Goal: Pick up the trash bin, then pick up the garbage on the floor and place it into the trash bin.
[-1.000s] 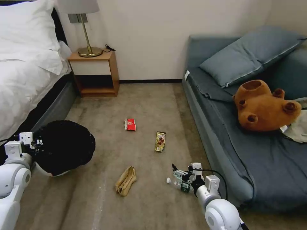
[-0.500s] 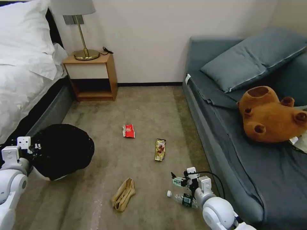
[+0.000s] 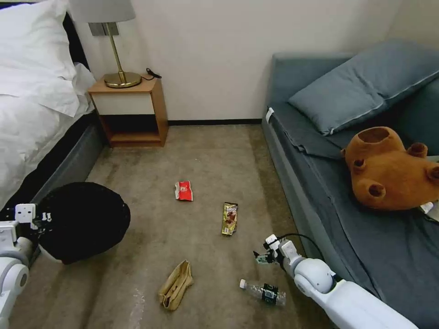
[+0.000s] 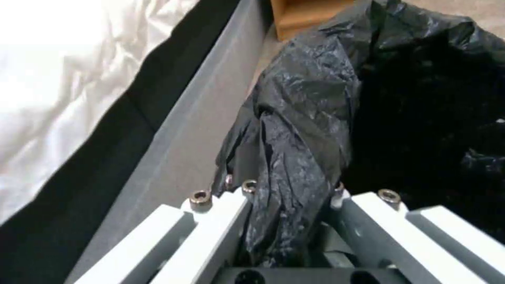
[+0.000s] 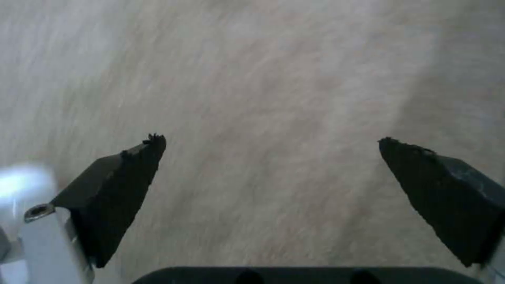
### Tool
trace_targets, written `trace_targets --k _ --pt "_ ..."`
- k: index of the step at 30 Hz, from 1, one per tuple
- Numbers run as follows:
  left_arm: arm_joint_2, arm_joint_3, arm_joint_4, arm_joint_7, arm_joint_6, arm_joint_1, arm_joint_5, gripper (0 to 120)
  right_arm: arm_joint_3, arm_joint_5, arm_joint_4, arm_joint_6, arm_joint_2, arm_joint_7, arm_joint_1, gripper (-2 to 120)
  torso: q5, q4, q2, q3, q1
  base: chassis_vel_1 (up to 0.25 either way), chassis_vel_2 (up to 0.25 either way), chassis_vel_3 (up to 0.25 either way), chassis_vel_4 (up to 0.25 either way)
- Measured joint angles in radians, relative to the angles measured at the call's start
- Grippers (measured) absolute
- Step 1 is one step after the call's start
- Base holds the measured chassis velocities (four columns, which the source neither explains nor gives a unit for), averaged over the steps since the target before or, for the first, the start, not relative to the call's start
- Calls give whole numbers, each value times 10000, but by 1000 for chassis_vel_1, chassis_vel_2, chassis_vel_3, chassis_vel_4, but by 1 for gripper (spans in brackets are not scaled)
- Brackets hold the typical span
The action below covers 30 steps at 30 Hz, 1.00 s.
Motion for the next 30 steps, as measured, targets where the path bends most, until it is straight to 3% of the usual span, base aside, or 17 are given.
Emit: trace_targets --k 7,13,24,30 --pt "6 43 126 38 -6 -43 8 4 -1254 -157 -146 -2 -435 -1407 1287 100 0 4 0 0 0 0 0 0 0" --pt "-73 19 184 67 -157 141 78 4 -1776 180 289 -180 -675 -1580 1902 100 1 4 0 0 0 0 0 0 0" --pt "53 26 -24 230 -120 328 295 4 -2112 150 1568 -337 -1950 -2056 1292 100 3 0 0 -1 0 0 0 0 0" --pt "-236 288 -92 223 -56 214 524 4 -1605 -460 1035 -210 -1609 -2200 542 100 2 1 0 0 0 0 0 0 0"
